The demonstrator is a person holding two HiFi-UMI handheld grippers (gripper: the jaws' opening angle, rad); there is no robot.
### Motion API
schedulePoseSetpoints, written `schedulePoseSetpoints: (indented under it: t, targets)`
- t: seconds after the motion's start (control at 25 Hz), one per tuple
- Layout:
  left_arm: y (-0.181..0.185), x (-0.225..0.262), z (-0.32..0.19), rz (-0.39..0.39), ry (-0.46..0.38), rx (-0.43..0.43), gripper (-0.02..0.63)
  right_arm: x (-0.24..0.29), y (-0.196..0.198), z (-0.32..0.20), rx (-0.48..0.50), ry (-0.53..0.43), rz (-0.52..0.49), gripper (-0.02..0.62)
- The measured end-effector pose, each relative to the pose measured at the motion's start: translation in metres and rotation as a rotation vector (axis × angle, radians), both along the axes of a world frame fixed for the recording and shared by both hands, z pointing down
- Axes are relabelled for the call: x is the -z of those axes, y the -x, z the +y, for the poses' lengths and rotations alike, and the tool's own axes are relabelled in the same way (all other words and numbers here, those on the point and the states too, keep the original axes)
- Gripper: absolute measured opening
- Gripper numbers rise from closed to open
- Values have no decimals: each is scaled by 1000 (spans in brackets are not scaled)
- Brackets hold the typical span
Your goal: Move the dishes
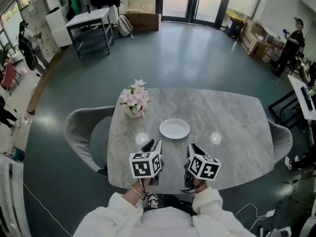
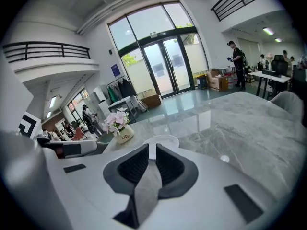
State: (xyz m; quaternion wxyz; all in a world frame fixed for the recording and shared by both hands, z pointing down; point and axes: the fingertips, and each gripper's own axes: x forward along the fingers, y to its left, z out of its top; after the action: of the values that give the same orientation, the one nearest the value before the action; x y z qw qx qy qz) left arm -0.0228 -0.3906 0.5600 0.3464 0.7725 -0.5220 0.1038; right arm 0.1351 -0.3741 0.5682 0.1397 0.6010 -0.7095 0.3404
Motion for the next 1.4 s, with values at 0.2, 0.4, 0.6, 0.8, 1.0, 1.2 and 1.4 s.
schedulePoseSetpoints:
  t: [0.2, 0.4, 0.6, 0.8, 1.0, 1.2, 1.4]
  targets:
    - [5, 19, 30, -13, -48, -41, 77, 17, 8, 34, -11, -38, -8, 78]
    - [9, 34, 56, -11, -92, -72, 37, 38, 25, 59, 2, -98, -31, 64]
    - [5, 44, 82, 8, -117, -101, 15, 47, 30, 86, 6, -117, -33, 63]
    - [6, 43, 103, -4, -124, -122, 11, 49, 32, 108, 2, -112, -60, 61]
    - [11, 44, 115, -1, -109, -102, 11, 53, 25, 124, -8, -107, -68, 61]
    - [8, 56, 115, -15, -130, -88, 11, 71, 10, 122, -27, -146, -85, 61]
    - [2, 59, 110, -18, -134, -68, 11, 76, 4, 119, -8, -159, -123, 61]
